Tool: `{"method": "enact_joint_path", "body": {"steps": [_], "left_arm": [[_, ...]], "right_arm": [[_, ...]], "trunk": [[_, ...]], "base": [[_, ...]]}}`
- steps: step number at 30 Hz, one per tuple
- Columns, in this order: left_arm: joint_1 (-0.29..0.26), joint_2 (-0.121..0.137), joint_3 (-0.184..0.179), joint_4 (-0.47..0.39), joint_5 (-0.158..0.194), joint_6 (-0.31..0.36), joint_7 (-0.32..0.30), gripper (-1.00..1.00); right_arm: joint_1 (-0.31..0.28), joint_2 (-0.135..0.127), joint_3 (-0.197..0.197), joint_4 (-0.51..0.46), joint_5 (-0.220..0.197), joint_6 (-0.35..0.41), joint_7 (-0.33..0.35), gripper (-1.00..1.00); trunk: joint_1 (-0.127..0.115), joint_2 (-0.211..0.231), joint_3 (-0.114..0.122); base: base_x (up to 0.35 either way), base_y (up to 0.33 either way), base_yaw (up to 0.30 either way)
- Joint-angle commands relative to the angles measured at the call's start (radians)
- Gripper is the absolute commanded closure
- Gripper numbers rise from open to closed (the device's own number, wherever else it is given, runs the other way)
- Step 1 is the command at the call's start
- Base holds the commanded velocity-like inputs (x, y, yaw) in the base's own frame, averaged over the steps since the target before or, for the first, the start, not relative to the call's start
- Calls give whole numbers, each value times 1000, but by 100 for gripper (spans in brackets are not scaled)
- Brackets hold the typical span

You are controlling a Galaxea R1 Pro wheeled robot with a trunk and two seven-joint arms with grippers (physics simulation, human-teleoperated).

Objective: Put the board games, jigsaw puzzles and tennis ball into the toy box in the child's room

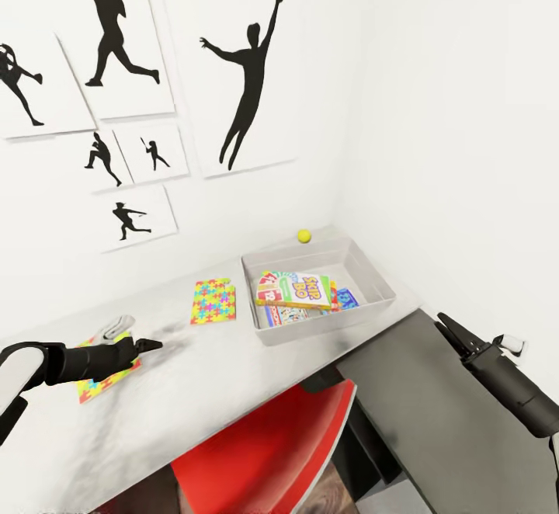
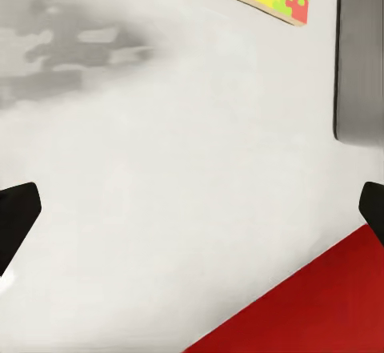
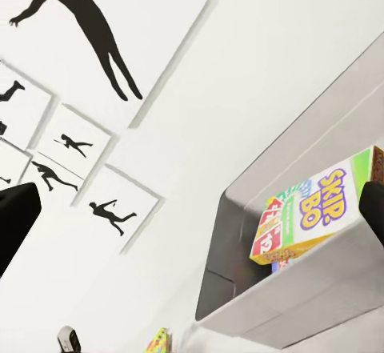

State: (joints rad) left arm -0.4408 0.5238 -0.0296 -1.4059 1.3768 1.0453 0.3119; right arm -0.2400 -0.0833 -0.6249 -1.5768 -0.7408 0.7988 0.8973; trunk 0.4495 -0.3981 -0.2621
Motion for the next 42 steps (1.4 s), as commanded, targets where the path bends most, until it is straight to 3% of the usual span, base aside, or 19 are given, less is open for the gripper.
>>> {"method": "enact_joint_path", "body": {"steps": [1, 28, 35, 42], "left_arm": [[-1, 1, -1, -1, 10, 1, 10, -100], [8, 2, 21, -1, 10, 1, 10, -100], [8, 2, 22, -1, 9, 1, 10, -100], [9, 6, 43, -1, 10, 2, 10, -100]], "right_arm": [[-1, 0, -1, 0, -2, 5, 2, -100], [-1, 4, 11, -2, 0, 1, -17, -100], [-1, -5, 72, -4, 2, 8, -87, -100], [-1, -9, 94, -4, 3, 12, -129, -100]], "trunk": [[1, -2, 0], [1, -2, 41], [1, -2, 50], [1, -2, 60]], "base": [[-28, 0, 33], [-66, 114, 153], [-18, 78, 202], [-2, 46, 203]]}}
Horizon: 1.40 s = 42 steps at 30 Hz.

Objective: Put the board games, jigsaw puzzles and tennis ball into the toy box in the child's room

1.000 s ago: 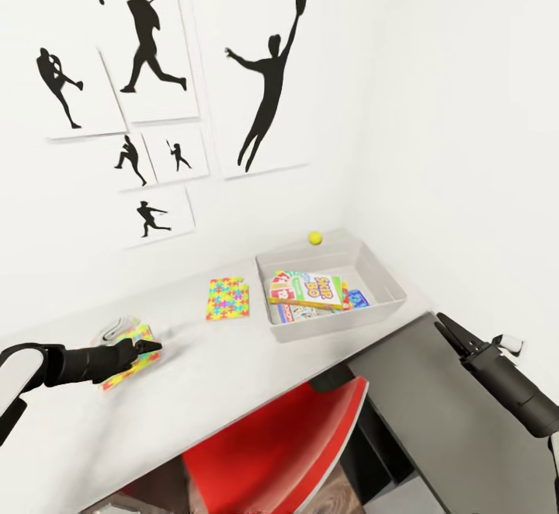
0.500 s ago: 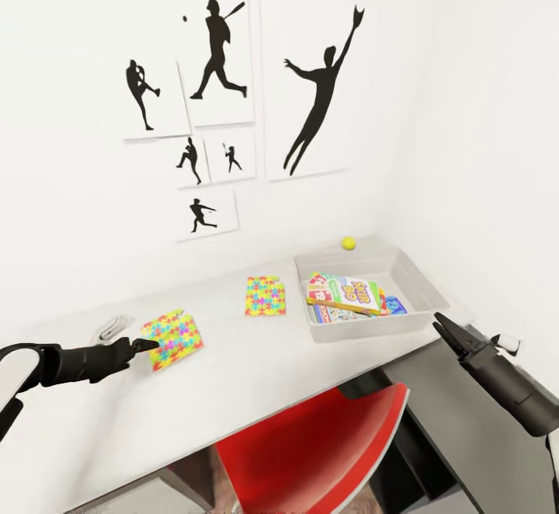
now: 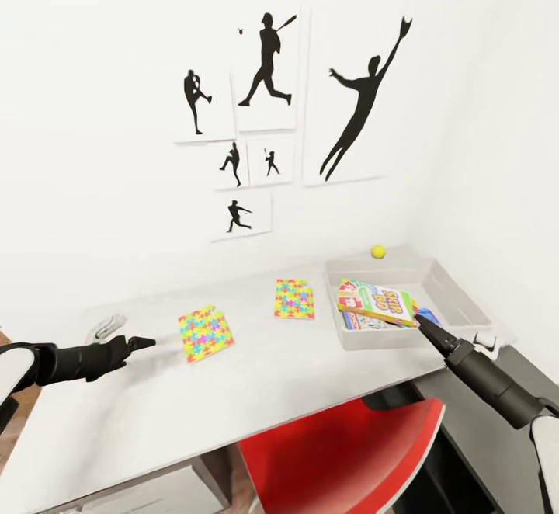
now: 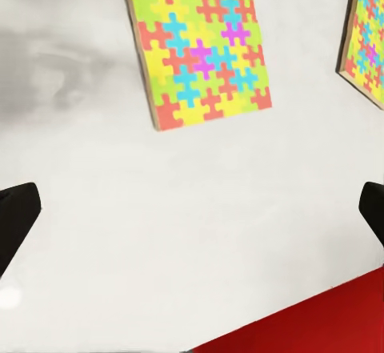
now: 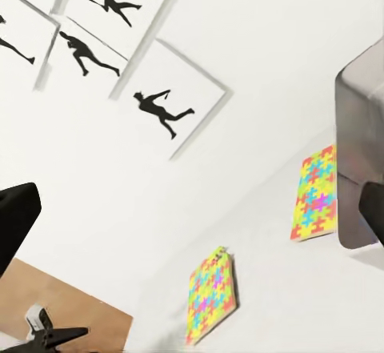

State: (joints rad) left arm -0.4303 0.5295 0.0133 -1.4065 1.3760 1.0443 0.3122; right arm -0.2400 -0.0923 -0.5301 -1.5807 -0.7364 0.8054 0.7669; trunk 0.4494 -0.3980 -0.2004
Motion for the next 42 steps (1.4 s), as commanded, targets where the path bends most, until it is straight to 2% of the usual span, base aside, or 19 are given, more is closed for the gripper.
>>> {"method": "enact_joint_path", "body": {"steps": [1, 14, 22, 25, 27, 30, 34, 42], "left_arm": [[-1, 0, 2, 0, 11, 3, 10, -100], [13, 3, 23, 0, 11, 3, 9, -100], [15, 3, 32, 0, 11, 3, -10, -100], [15, 12, 33, 0, 10, 3, -28, -100], [17, 29, 33, 0, 11, 3, -42, -100], [25, 42, 33, 0, 10, 3, -65, -100], [33, 47, 38, 0, 8, 3, -93, -100], [37, 48, 45, 0, 3, 3, -104, -100]], "right_arm": [[-1, 0, -1, -1, -2, 6, 1, -100], [-1, 0, 3, -1, -1, 6, -4, -100], [-1, -1, 41, -1, -1, 6, -28, -100], [-1, -2, 56, -1, -1, 6, -34, -100], [-1, -2, 68, 0, -1, 6, -44, -100], [-1, -3, 79, 0, -1, 6, -75, -100], [-1, -3, 84, -1, -1, 6, -99, -100], [-1, -3, 86, 0, -1, 7, -108, -100]], "trunk": [[1, -2, -1], [1, -2, 16], [1, -2, 27], [1, -2, 31], [1, -2, 33], [1, -2, 37], [1, -2, 43], [1, -2, 53]], "base": [[0, 151, 203], [31, 190, 203], [15, 193, 203], [2, 225, 203], [1, 201, 203], [0, 140, 203], [0, 48, 203], [-17, 57, 203]]}}
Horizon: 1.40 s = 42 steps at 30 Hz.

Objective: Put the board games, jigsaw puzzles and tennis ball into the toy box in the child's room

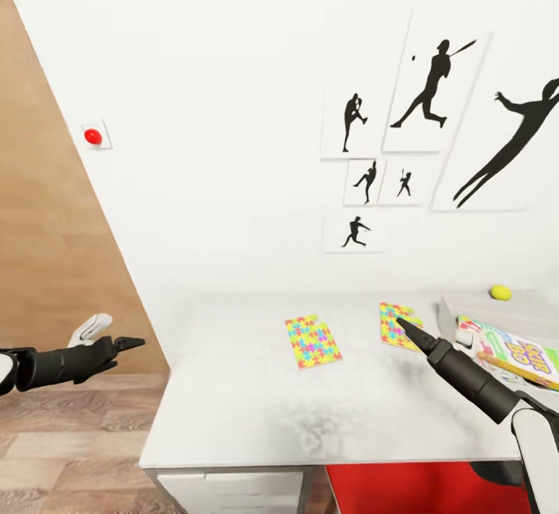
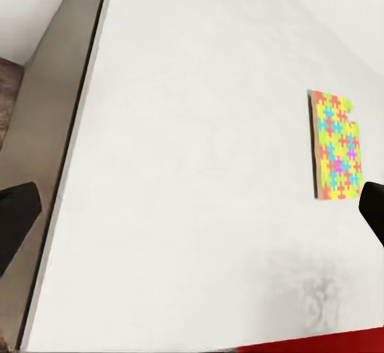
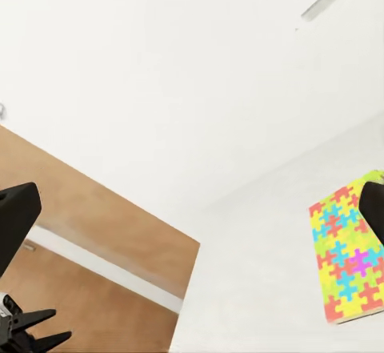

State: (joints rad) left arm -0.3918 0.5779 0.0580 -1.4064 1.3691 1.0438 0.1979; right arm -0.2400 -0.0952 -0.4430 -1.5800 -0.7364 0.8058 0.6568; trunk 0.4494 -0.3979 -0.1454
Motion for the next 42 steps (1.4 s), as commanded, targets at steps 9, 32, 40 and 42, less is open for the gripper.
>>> {"method": "enact_joint_path", "body": {"steps": [9, 32, 40, 42], "left_arm": [[-1, 0, 1, 0, 6, 3, 9, -100], [-1, 0, 2, 0, 6, 3, 8, -100], [-1, 0, 2, 0, 7, 3, 8, -100], [-1, 0, 2, 0, 7, 3, 8, -100]], "right_arm": [[-1, 0, -2, 0, -1, 5, 2, -100], [-1, 10, 30, 0, 13, 4, -36, -100], [-31, 17, 179, 0, 38, 12, -295, -100], [-65, 18, 202, 1, 35, 23, -368, -100]], "trunk": [[1, -2, 7], [1, -2, 8], [1, -2, 8], [1, -2, 8]], "base": [[-7, 56, 170], [0, 76, 7], [0, 6, 0], [0, 1, 0]]}}
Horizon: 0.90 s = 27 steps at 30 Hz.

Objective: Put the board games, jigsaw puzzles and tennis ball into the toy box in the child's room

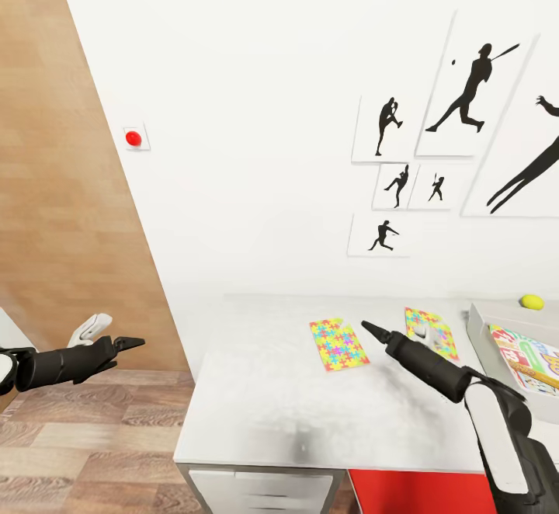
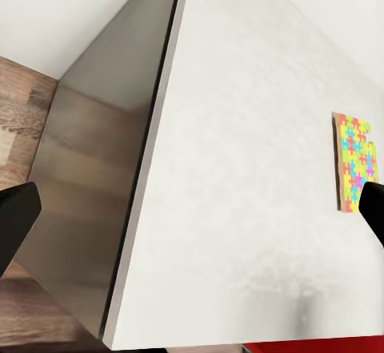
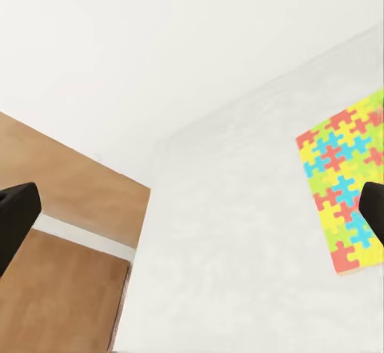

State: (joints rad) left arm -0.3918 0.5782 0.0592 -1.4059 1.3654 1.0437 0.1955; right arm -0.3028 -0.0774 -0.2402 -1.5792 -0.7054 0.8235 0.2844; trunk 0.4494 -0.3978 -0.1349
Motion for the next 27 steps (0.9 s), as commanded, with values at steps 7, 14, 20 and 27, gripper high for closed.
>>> {"method": "enact_joint_path", "body": {"steps": [7, 14, 20, 27], "left_arm": [[-1, 0, 1, -1, 10, 3, 10, -100], [-1, 3, 7, -1, 10, 3, 10, -100], [-1, 14, 24, 0, 9, 3, 10, -100], [1, 23, 40, 1, 9, 3, 10, -100]], "right_arm": [[-270, 47, 116, 83, 1, 153, -426, -100], [-531, 120, 146, 403, -1, 176, -732, -100], [-664, 127, 159, 716, 9, 73, -792, -100], [-680, 115, 158, 766, 13, 49, -798, -100]], "trunk": [[1, -2, -2], [1, -2, -2], [1, -2, -2], [1, -2, -2]], "base": [[0, 0, 0], [23, 1, 0], [205, 83, 0], [79, 27, 0]]}}
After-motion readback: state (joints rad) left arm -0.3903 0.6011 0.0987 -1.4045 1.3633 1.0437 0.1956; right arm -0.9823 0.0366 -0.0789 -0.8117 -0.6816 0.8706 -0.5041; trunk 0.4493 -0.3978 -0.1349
